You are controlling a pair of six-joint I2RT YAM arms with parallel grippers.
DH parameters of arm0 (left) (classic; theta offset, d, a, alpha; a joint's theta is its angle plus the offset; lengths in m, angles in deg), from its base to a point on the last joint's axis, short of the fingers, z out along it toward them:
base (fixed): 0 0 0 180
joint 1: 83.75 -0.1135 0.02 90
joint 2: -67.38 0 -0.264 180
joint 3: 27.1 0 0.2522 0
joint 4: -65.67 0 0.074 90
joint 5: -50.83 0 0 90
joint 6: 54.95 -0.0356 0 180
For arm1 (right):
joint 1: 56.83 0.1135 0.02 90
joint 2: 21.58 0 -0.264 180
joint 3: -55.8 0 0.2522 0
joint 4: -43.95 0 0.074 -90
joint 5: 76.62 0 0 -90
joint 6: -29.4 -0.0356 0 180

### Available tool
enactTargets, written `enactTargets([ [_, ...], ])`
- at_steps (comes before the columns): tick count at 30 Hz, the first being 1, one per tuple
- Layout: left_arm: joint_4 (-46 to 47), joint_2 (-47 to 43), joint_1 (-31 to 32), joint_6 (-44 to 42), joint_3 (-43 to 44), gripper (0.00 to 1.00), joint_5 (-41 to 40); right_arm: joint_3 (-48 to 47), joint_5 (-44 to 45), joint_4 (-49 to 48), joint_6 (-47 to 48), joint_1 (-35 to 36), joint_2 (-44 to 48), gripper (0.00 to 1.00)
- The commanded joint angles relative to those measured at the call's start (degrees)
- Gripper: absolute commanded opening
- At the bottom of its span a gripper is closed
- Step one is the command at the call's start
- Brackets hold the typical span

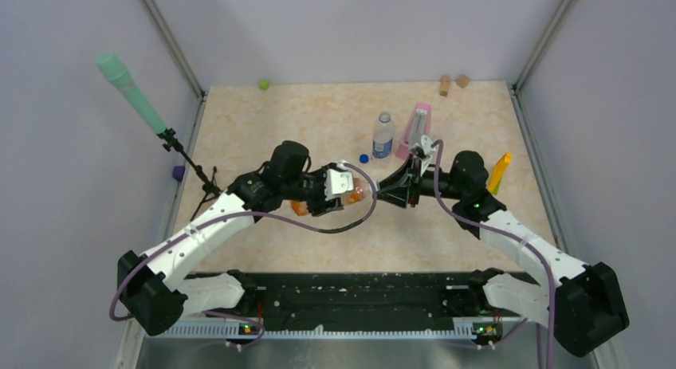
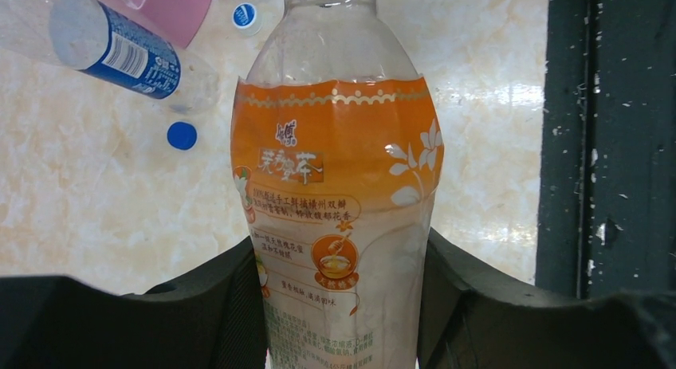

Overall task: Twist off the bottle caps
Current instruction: Unscrew the bottle cap from the plastic bottle.

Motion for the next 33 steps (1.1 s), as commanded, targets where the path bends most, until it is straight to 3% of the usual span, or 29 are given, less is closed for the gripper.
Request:
enactTargets([
  [1, -1.2, 0.8, 1.5, -0.5, 4.0, 0.00, 15.2, -2.3, -3.4, -4.4, 19.5, 0.5, 2.1, 0.00],
  [5, -3.1, 1.3, 1.5, -1.2, 4.6, 0.00, 15.0, -0.9, -1.6, -6.4, 24.5, 0.5, 4.0, 0.00],
  [8, -0.8, 0.3, 1.6, -0.6, 3.6, 0.00, 9.3, 3.0, 6.3, -13.3, 17.2, 0.5, 6.2, 0.03],
  [11, 4.4, -1.4, 1.6, 0.0, 0.5, 0.00, 0.2, 5.0, 17.7, -12.1, 5.5, 0.5, 9.8, 0.40],
  [13, 7.4, -2.8, 1.6, -0.6, -1.5, 0.00, -4.0, 6.0, 19.6, -11.7, -4.3, 0.5, 11.7, 0.51],
  [18, 11.6, -3.7, 2.1, -0.6, -3.3, 0.00, -9.2, 7.4, 23.8, -12.3, -27.5, 0.5, 14.8, 0.57],
  [21, 13.5, -3.9, 2.7, 0.0, -3.7, 0.00, -9.6, 7.2, 24.6, -12.8, -34.7, 0.5, 14.1, 0.58],
  [26, 16.0, -3.5, 3.6, 3.5, -3.4, 0.00, -11.1, 5.2, 28.5, -9.8, -39.4, 2.2, 11.6, 0.67],
  [29, 18.7, -3.7, 4.1, 6.2, -4.2, 0.00, -8.8, 4.8, 39.1, -7.6, -37.1, 6.5, 12.0, 0.74],
  [33, 23.4, -3.7, 5.2, 11.3, -5.6, 0.00, -8.7, 4.0, 47.8, -8.8, -36.6, 10.2, 11.8, 0.75],
])
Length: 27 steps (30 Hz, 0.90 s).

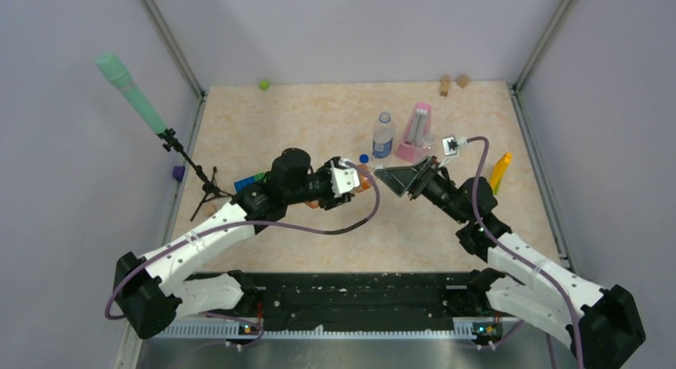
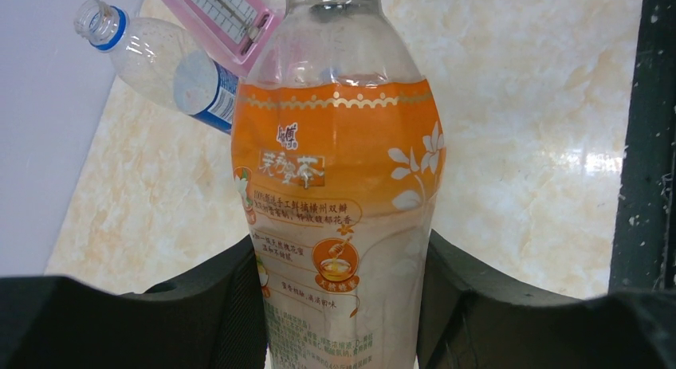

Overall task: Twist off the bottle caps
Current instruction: Unscrew the bottle cap from the plastic bottle.

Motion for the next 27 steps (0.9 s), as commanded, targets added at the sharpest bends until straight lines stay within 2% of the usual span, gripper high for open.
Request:
enactTargets([
  [1, 8.0, -1.3, 1.4, 6.6, -1.4, 0.00, 0.5, -3.6, 13.1, -2.5, -1.3, 3.9, -0.2, 0.75],
  [7, 9.8, -0.3, 3.4, 10.4, -1.1, 0.00, -0.7, -3.8, 21.3, -6.7, 2.1, 7.1, -2.2, 0.61],
  [10, 11.5, -0.2, 3.9, 13.3, -1.1, 0.00, -1.3, -3.8, 21.4, -8.6, 3.4, 7.9, -3.6, 0.54],
  [13, 11.8, -0.1, 4.1, 16.1, -0.8, 0.00, -2.2, -3.3, 22.6, -11.4, 5.4, 9.0, -4.1, 0.36],
  [16, 12.2, 0.3, 4.0, 19.2, -0.6, 0.00, -3.3, -3.6, 21.9, -11.9, 7.2, 9.4, -4.6, 0.23],
  [17, 12.2, 0.4, 4.0, 20.8, -0.3, 0.00, -3.4, -3.6, 21.1, -12.6, 8.3, 9.4, -4.8, 0.08],
  [18, 12.2, 0.6, 4.0, 22.4, 0.0, 0.00, -3.1, -3.3, 20.1, -13.7, 9.0, 9.4, -5.0, 0.00],
  [23, 15.4, 1.8, 4.0, 31.8, 0.8, 0.00, 4.5, -1.6, 14.0, -21.1, 13.9, 9.4, -6.0, 0.00],
  [27, 17.6, 1.3, 4.0, 34.2, 0.3, 0.00, 10.8, -1.5, 8.1, -24.1, 18.3, 9.4, -6.0, 0.00],
])
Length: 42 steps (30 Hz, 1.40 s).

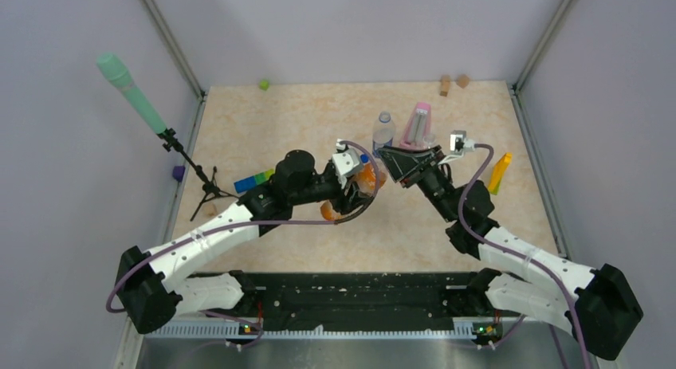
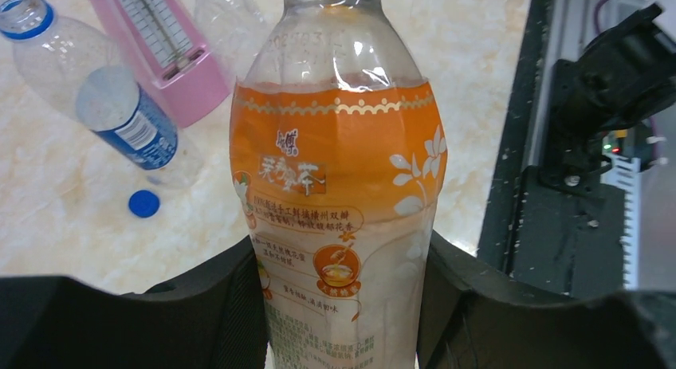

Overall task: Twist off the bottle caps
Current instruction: Unscrew the bottle cap from the plastic bottle.

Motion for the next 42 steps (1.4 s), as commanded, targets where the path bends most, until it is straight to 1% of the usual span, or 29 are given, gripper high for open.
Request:
enactTargets([
  [1, 7.7, -0.3, 0.2, 7.8, 1.3, 0.00, 10.8, -0.7, -12.6, -7.5, 7.1, 0.9, -0.4, 0.00],
  [3, 8.4, -0.8, -0.1, 7.9, 1.0, 0.00, 13.2, -2.9, -18.6, -6.5, 7.5, 0.1, -1.2, 0.00],
  [5, 8.6, -0.8, -1.6, 8.3, 1.1, 0.00, 18.0, -4.8, -26.0, -6.1, 6.5, -1.8, -2.3, 0.00],
  [8, 12.0, -0.3, -5.0, 11.7, 0.4, 0.00, 26.4, -6.1, -36.5, -9.0, 4.2, -4.3, -3.8, 0.00],
  [11, 17.8, -0.1, -8.2, 16.7, -0.8, 0.00, 35.1, -8.4, -45.8, -8.2, 4.7, -5.9, -5.2, 0.00],
  [13, 18.9, -0.3, -9.8, 18.6, -0.6, 0.00, 38.3, -9.9, -51.6, -6.3, 6.1, -6.7, -5.8, 0.00],
  [16, 19.7, -0.4, -11.3, 20.0, -0.2, 0.00, 43.3, -11.4, -60.4, -7.4, 6.7, -8.5, -6.9, 0.00],
  [18, 20.0, 0.1, -11.7, 20.8, 0.3, 0.00, 47.0, -12.7, -67.0, -10.7, 4.8, -9.9, -8.3, 0.00],
  [20, 19.6, 0.3, -12.0, 20.8, 0.7, 0.00, 49.3, -13.6, -72.5, -18.2, -0.3, -11.0, -10.0, 0.00],
  [22, 18.9, 0.3, -12.3, 20.1, 0.7, 0.00, 49.8, -14.4, -73.7, -23.8, -6.2, -12.4, -11.5, 0.00],
  [23, 18.6, 0.2, -12.4, 19.5, 0.6, 0.00, 49.4, -14.5, -73.1, -25.0, -7.6, -13.2, -12.1, 0.00],
  [24, 18.0, -0.2, -12.6, 18.6, 0.5, 0.00, 48.2, -14.3, -71.5, -25.0, -8.6, -13.8, -12.4, 0.06],
  [25, 16.5, -0.5, -12.6, 16.9, 0.5, 0.00, 46.3, -13.9, -68.7, -24.1, -9.7, -14.5, -12.4, 0.22],
  [27, 9.1, -1.9, -12.5, 10.5, 1.3, 0.00, 38.7, -11.6, -61.4, -22.5, -12.1, -15.7, -11.3, 0.48],
  [29, 2.6, -3.3, -12.4, 3.1, 1.6, 0.00, 30.5, -8.1, -51.8, -20.0, -13.0, -16.0, -8.1, 0.64],
  [31, 0.7, -4.6, -12.3, 0.1, 0.4, 0.00, 23.2, -3.2, -41.8, -19.3, -14.7, -15.6, -4.7, 0.70],
  [33, 0.3, -5.4, -11.9, -2.0, -0.7, 0.00, 18.2, -1.0, -34.5, -16.9, -15.0, -15.4, -1.0, 0.72],
  [35, -0.5, -5.4, -10.7, -3.6, -0.9, 0.00, 14.6, -0.9, -29.0, -9.5, -13.6, -14.7, 1.9, 0.72],
  [38, -1.8, -5.2, -6.9, -6.9, -0.3, 0.00, 7.5, -2.1, -18.3, 3.0, -8.7, -10.7, 5.9, 0.72],
  [40, -2.2, -4.9, -4.1, -8.6, 0.1, 0.00, 2.1, -2.5, -12.7, 6.8, -5.3, -7.5, 7.2, 0.72],
  [42, -2.7, -4.6, -2.7, -9.3, 0.8, 0.00, -1.5, -3.9, -10.1, 10.4, -5.5, -6.2, 6.9, 0.72],
])
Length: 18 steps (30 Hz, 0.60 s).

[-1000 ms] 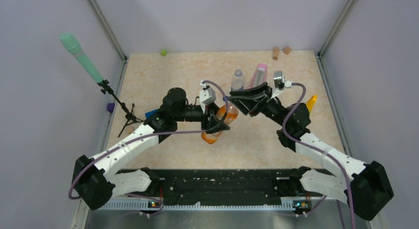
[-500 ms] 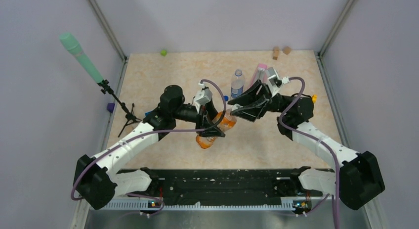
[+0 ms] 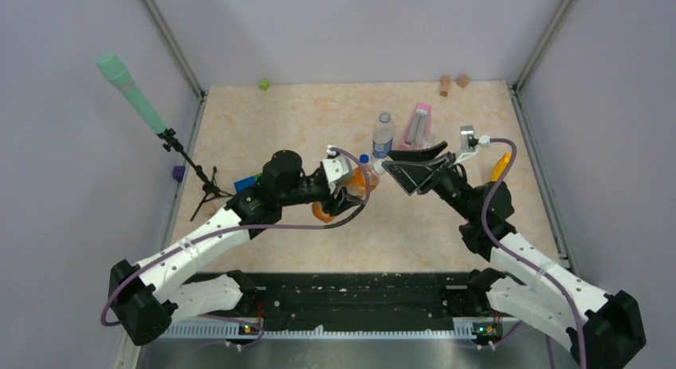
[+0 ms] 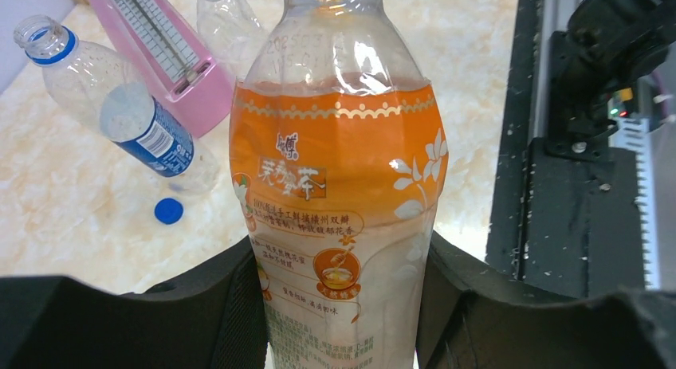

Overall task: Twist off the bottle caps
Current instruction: Unscrew the bottle cap from the plastic bottle.

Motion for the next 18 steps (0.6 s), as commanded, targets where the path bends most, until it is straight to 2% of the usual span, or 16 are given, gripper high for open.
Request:
enactTargets([
  [1, -0.6, 0.1, 3.3, -4.5, 2.3, 0.00, -12.3, -4.1, 13.8, 12.6, 3.6, 3.7, 0.2, 0.72],
  [3, 0.2, 0.0, 4.2, -4.2, 2.4, 0.00, -13.1, -5.1, 15.6, 15.3, 3.0, 4.8, -1.2, 0.70],
  [8, 0.9, 0.6, 5.9, -4.1, 2.8, 0.00, -14.1, -5.7, 18.1, 13.8, 3.8, 7.8, -4.7, 0.65],
  [12, 0.9, 1.0, 6.3, -4.0, 2.7, 0.00, -14.1, -4.2, 19.5, 10.1, 3.4, 8.2, -5.7, 0.48],
  [15, 0.7, 1.1, 6.4, -4.1, 2.7, 0.00, -13.7, -3.0, 20.0, 7.7, 3.2, 8.2, -5.5, 0.47],
  [18, 0.7, 1.2, 6.4, -3.9, 2.7, 0.00, -14.0, -2.8, 20.3, 7.3, 3.1, 8.2, -5.4, 0.54],
])
